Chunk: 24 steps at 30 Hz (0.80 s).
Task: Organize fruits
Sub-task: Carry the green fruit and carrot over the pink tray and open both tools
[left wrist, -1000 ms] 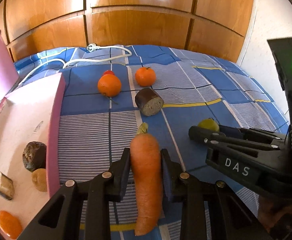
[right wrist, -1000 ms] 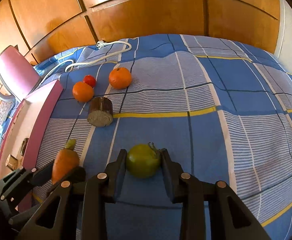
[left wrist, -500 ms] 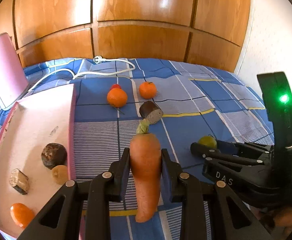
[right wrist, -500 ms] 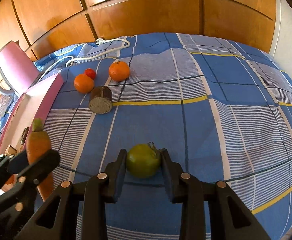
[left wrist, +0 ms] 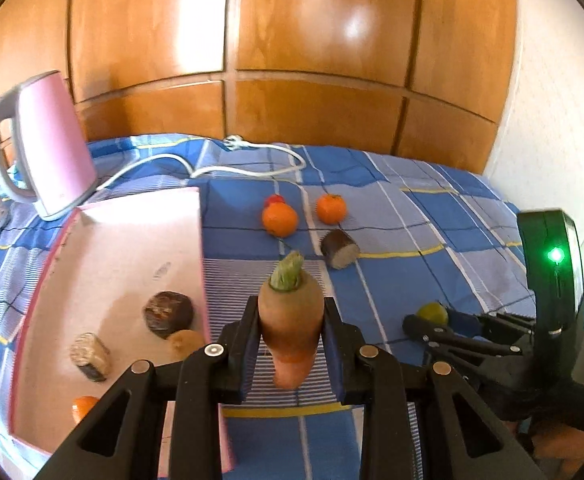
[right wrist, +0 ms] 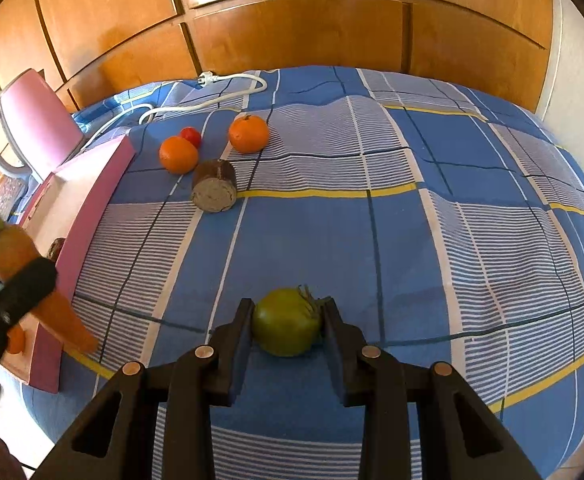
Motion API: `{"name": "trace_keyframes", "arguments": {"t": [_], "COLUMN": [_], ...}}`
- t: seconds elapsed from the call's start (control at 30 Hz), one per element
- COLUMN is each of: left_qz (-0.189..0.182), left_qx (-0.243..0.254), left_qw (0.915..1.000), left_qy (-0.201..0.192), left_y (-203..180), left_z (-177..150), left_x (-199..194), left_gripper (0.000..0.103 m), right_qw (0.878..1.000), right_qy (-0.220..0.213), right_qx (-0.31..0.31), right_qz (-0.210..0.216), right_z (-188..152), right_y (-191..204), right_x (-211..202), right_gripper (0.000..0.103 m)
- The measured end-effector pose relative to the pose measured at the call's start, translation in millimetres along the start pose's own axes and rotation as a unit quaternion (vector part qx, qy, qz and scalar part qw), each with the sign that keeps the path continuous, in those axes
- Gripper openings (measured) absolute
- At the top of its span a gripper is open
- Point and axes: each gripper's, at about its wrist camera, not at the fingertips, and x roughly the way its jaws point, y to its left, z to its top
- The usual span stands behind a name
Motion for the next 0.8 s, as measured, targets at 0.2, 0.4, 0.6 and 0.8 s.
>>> {"name": "trace_keyframes", "arguments": {"t": [0.2, 0.4, 0.6, 0.8], "left_qz": [0.025, 0.022, -0.006, -0.008], "left_qx": [-0.025, -0.055, -0.057, -0.091], "left_qw": [0.9993, 0.9982, 0.998, 0.9942], "left_qy": [-0.01, -0.009, -0.026, -0.057], "left_y": [25.8, 46.9, 46.4, 62.7], "left_z": [0.9, -0.6, 0.1, 13.0], "left_x": [-8.4, -15.7, -31.5, -54.0], "left_gripper": [0.029, 0.03, 0.029, 0.029], "right_qw": [1.0, 1.0, 0.999, 0.999], "right_qy": [0.001, -0.005, -0.004, -0.016], "right_qx": [-0.008, -0.022, -0.035, -0.047], "right_qz": [0.004, 0.008, 0.008, 0.014], "right_z": [-2.1, -0.6, 0.1, 4.0], "right_y": [8.8, 21.5, 31.2, 40.9], "right_x": [-1.1, -5.2, -4.5, -14.1], "right_gripper": [0.033, 0.033, 0.033, 0.033]}}
